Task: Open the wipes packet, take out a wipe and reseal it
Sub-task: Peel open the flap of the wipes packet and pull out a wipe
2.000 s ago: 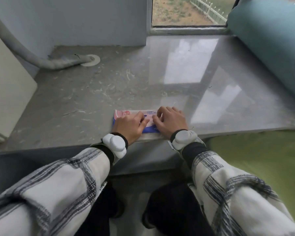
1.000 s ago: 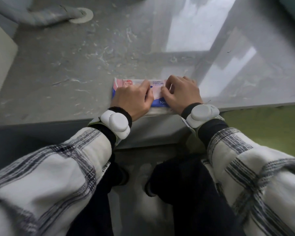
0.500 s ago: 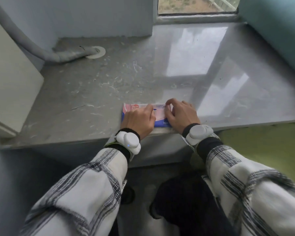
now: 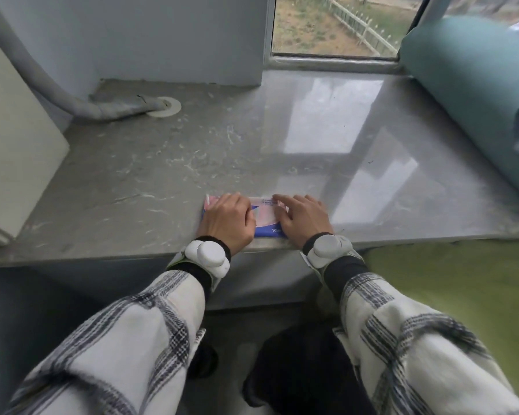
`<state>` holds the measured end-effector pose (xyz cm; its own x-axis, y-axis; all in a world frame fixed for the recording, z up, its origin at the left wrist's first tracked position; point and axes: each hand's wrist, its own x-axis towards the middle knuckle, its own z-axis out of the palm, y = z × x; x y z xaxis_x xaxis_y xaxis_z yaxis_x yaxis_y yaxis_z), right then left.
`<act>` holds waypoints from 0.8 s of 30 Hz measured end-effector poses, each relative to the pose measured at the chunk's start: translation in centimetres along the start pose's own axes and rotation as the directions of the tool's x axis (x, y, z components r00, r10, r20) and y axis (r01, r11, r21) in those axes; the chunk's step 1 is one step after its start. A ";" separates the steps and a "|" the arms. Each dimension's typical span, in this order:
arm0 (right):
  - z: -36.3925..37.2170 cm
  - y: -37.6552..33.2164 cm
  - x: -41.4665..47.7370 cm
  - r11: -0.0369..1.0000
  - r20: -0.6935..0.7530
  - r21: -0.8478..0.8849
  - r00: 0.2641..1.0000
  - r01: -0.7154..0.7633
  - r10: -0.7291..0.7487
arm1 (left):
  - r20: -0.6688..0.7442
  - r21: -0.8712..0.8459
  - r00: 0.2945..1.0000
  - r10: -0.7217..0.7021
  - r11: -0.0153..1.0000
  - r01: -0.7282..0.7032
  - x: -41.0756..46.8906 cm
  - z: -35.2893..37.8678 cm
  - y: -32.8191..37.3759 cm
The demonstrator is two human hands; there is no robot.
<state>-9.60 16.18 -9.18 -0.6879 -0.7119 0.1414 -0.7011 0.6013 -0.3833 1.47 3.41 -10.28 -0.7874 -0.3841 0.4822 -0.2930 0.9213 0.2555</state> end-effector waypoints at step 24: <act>0.9 -1.2 1.1 0.977 -0.045 -0.040 0.977 -0.211 0.209 | -0.038 0.120 0.986 -0.160 0.979 0.164 0.3 0.3 -0.4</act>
<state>-9.30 14.36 -9.35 -0.8270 -0.5533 0.0993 -0.5472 0.7520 -0.3675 1.21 2.89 -10.47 -0.7092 -0.5290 0.4661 -0.4809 0.8464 0.2289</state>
